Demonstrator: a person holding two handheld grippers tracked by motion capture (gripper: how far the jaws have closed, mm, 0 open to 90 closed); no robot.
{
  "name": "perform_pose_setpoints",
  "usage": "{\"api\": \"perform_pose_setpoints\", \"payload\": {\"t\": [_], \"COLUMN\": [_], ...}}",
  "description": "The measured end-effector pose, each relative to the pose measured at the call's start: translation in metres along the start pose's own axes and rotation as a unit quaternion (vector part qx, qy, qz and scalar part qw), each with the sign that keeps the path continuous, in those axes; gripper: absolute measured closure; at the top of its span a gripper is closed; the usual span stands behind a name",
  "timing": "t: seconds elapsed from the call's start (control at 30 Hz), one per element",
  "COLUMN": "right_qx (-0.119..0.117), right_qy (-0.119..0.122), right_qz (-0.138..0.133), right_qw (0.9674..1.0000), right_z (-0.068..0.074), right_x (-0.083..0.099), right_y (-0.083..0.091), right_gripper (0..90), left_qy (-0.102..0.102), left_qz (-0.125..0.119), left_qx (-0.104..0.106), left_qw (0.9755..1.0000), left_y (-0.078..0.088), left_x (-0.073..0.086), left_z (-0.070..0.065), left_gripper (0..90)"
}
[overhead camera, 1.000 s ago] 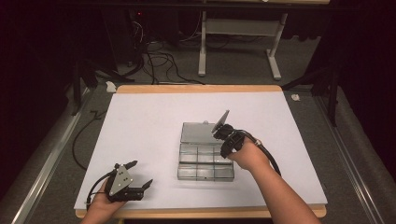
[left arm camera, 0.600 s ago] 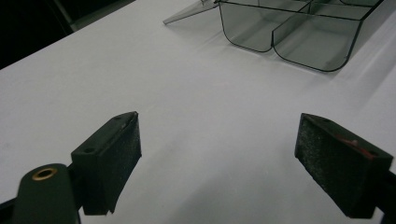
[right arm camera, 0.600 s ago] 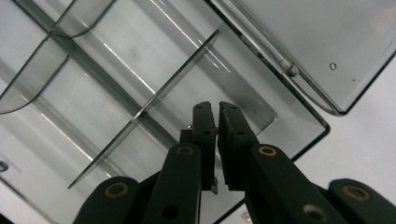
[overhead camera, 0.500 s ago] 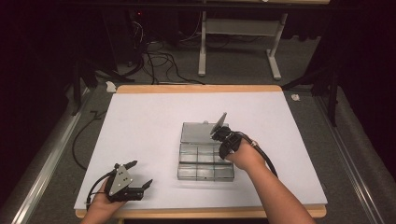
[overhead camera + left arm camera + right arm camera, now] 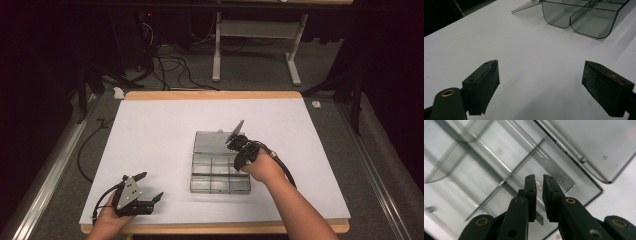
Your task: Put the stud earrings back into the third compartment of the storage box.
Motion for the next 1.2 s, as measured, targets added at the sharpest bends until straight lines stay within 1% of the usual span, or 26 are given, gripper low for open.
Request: {"api": "perform_pose_setpoints", "payload": {"t": [0.03, 0.07, 0.1, 0.13, 0.17, 0.2, 0.27, 0.3, 0.4, 0.57, 0.63, 0.73, 0.83, 0.87, 0.93, 0.97, 1.1, 1.13, 1.17, 1.2], "right_qx": [0.0, -0.001, 0.002, 0.002, 0.006, 0.008, 0.012, 0.015, 0.019, 0.023, 0.023, 0.024, 0.02, 0.019, 0.018, 0.018, 0.016, 0.016, 0.017, 0.014], "right_qy": [0.004, 0.001, 0.003, -0.014, 0.001, -0.003, 0.0, -0.004, -0.012, -0.027, -0.032, -0.031, -0.037, -0.034, -0.041, -0.035, -0.038, -0.052, -0.038, -0.045], "right_qz": [-0.004, -0.009, -0.01, -0.01, -0.014, -0.013, -0.018, -0.018, -0.018, -0.014, -0.011, -0.004, 0.005, 0.008, 0.016, 0.017, 0.026, 0.031, 0.029, 0.031], "right_qw": [1.0, 1.0, 0.9999, 0.9999, 0.9999, 0.9999, 0.9998, 0.9997, 0.9996, 0.9993, 0.9992, 0.9992, 0.9991, 0.9992, 0.9989, 0.9991, 0.9988, 0.998, 0.9987, 0.9984], "right_z": [0.001, 0.003, 0.003, 0.005, 0.003, 0.003, 0.0, -0.002, -0.009, -0.019, -0.021, -0.024, -0.025, -0.026, -0.025, -0.026, -0.027, -0.026, -0.028, -0.028], "right_x": [0.0, -0.001, 0.0, 0.002, 0.003, 0.005, 0.009, 0.013, 0.022, 0.038, 0.043, 0.05, 0.056, 0.057, 0.06, 0.061, 0.064, 0.066, 0.065, 0.066], "right_y": [0.004, 0.01, 0.018, 0.023, 0.027, 0.031, 0.037, 0.041, 0.047, 0.05, 0.048, 0.043, 0.035, 0.031, 0.025, 0.021, 0.01, 0.008, 0.005, 0.002], "right_gripper": [82.0, 81.9, 81.9, 81.9, 81.9, 82.0, 82.0, 81.9, 82.0, 82.0, 81.9, 81.6, 81.5, 81.4, 81.2, 80.9, 80.0, 79.6, 79.1, 78.2], "left_qy": [0.0, 0.0, 0.0, 0.001, 0.0, 0.0, 0.0, 0.0, 0.0, 0.0, -0.001, 0.0, -0.002, -0.002, -0.003, -0.003, -0.003, -0.003, -0.003, -0.003], "left_qz": [0.0, 0.001, 0.0, -0.001, 0.0, 0.0, 0.001, 0.002, 0.002, 0.004, 0.005, 0.005, 0.007, 0.007, 0.008, 0.008, 0.008, 0.008, 0.008, 0.008], "left_qx": [0.0, 0.0, 0.0, 0.0, 0.0, 0.0, 0.0, 0.0, 0.0, 0.0, 0.0, 0.001, 0.001, 0.001, 0.001, 0.001, 0.001, 0.001, 0.001, 0.001], "left_qw": [1.0, 1.0, 1.0, 1.0, 1.0, 1.0, 1.0, 1.0, 1.0, 1.0, 1.0, 1.0, 1.0, 1.0, 1.0, 1.0, 1.0, 1.0, 1.0, 1.0], "left_y": [0.0, 0.0, 0.0, 0.0, 0.0, 0.0, -0.001, -0.001, -0.001, -0.001, -0.001, -0.001, -0.001, -0.001, -0.001, -0.001, -0.001, -0.001, -0.001, -0.001], "left_x": [0.0, 0.0, 0.0, 0.0, 0.0, 0.0, 0.0, 0.0, 0.0, 0.0, 0.0, 0.0, 0.001, 0.001, 0.001, 0.001, 0.001, 0.001, 0.001, 0.001], "left_z": [0.0, 0.0, -0.001, -0.001, -0.001, -0.001, -0.001, -0.001, -0.001, -0.001, -0.001, -0.001, 0.0, 0.0, 0.0, 0.0, 0.0, 0.0, 0.0, 0.0], "left_gripper": [15.1, 15.2, 15.1, 15.2, 15.1, 15.2, 15.1, 15.2, 15.1, 15.2, 15.2, 15.1, 15.1, 15.1, 15.2, 15.2, 15.1, 15.1, 15.1, 15.1]}}
Point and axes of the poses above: each handheld gripper's, and its own axes: y roughly backward along the jaws, x roughly out of its underside, z roughly to its left, the point moved 9 cm from there along -y, roughly forward along the jaws, and after that the axes turned 5 degrees about z, right-handed, at the moved point
